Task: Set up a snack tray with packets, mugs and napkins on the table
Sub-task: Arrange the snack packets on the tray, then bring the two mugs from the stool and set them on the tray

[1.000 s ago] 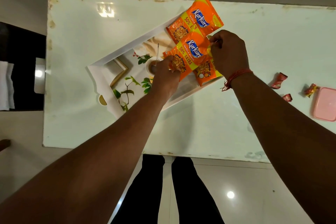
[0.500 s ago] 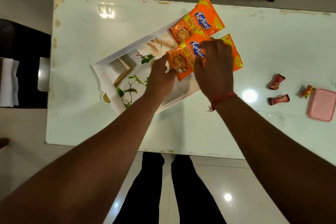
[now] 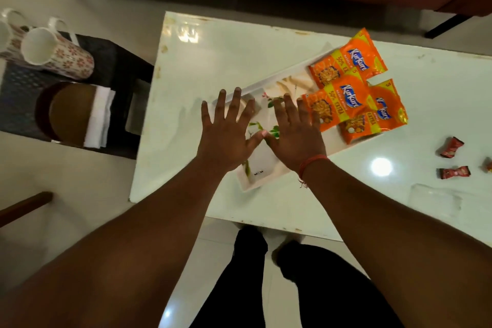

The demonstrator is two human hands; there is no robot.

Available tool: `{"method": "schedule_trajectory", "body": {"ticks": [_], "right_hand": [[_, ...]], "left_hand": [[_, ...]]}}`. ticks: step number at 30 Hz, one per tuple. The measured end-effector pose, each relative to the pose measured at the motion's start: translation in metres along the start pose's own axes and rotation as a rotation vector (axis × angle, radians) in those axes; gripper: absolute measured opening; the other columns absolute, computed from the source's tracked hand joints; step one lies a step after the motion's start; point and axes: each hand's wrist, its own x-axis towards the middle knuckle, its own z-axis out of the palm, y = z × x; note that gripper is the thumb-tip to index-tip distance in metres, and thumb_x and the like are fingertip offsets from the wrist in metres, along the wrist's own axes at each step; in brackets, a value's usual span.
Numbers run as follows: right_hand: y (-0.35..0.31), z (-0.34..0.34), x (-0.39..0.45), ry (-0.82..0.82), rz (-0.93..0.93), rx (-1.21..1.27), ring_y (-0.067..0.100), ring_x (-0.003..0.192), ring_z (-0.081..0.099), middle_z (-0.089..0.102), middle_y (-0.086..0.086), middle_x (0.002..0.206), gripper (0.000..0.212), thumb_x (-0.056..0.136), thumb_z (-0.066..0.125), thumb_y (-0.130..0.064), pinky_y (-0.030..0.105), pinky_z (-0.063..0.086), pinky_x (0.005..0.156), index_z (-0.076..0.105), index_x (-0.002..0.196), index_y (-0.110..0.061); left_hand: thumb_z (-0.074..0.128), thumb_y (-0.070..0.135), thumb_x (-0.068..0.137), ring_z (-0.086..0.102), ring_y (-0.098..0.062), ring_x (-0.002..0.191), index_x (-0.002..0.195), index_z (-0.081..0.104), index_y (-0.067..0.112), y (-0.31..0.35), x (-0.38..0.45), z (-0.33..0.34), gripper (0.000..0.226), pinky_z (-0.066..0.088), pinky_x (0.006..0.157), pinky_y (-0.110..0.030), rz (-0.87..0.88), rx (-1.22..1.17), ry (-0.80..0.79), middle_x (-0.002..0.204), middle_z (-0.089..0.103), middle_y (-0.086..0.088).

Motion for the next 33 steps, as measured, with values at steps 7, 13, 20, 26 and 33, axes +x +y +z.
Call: {"method": "schedule_trajectory", "body": {"ticks": [7, 13, 20, 26, 33], "right_hand": [[-0.017, 0.008, 0.012, 0.0, -0.019, -0.045, 0.038, 0.15, 0.015, 0.013, 0.011, 0.164, 0.082, 0.092, 0.025, -0.071, 0.06, 0.017, 0.116, 0.01, 0.157, -0.022], [-0.028, 0.01, 0.011, 0.008, -0.045, -0.056, 0.038, 0.15, 0.013, 0.01, 0.01, 0.165, 0.081, 0.092, 0.018, -0.071, 0.059, 0.018, 0.117, 0.008, 0.156, -0.024], [-0.072, -0.019, 0.034, 0.034, -0.059, -0.052, 0.036, 0.152, 0.007, 0.003, 0.007, 0.166, 0.086, 0.086, 0.006, -0.075, 0.06, 0.017, 0.118, 0.006, 0.157, -0.026], [-0.169, -0.053, 0.097, 0.141, -0.112, -0.017, 0.035, 0.151, 0.013, 0.009, 0.009, 0.166, 0.083, 0.091, 0.013, -0.074, 0.059, 0.021, 0.117, 0.011, 0.157, -0.024], [-0.335, -0.085, 0.182, 0.274, -0.215, 0.182, 0.032, 0.147, 0.027, 0.019, 0.008, 0.163, 0.077, 0.091, 0.031, -0.068, 0.056, 0.033, 0.112, 0.022, 0.153, -0.024]], "left_hand": [[0.003, 0.074, 0.09, 0.006, -0.04, 0.149, 0.156, 0.011, 0.023, -0.023, -0.013, 0.0, 0.083, 0.011, 0.11, -0.069, -0.109, 0.032, -0.044, 0.164, 0.007, -0.013], [-0.001, 0.074, 0.089, -0.002, -0.038, 0.149, 0.155, -0.001, 0.025, -0.047, -0.02, -0.002, 0.083, 0.008, 0.112, -0.069, -0.114, 0.067, -0.062, 0.164, -0.001, -0.011], [-0.005, 0.079, 0.085, -0.011, -0.035, 0.149, 0.154, -0.006, 0.03, -0.111, -0.009, -0.028, 0.085, 0.0, 0.113, -0.067, -0.135, 0.062, -0.054, 0.164, -0.01, -0.006], [0.0, 0.078, 0.087, -0.002, -0.036, 0.15, 0.155, 0.003, 0.029, -0.206, 0.02, -0.074, 0.083, 0.004, 0.113, -0.068, -0.09, 0.081, 0.055, 0.165, 0.001, -0.007], [0.003, 0.068, 0.092, -0.003, -0.035, 0.15, 0.155, 0.005, 0.029, -0.361, 0.056, -0.134, 0.074, 0.003, 0.114, -0.067, -0.141, 0.107, 0.135, 0.165, 0.003, -0.007]]}}
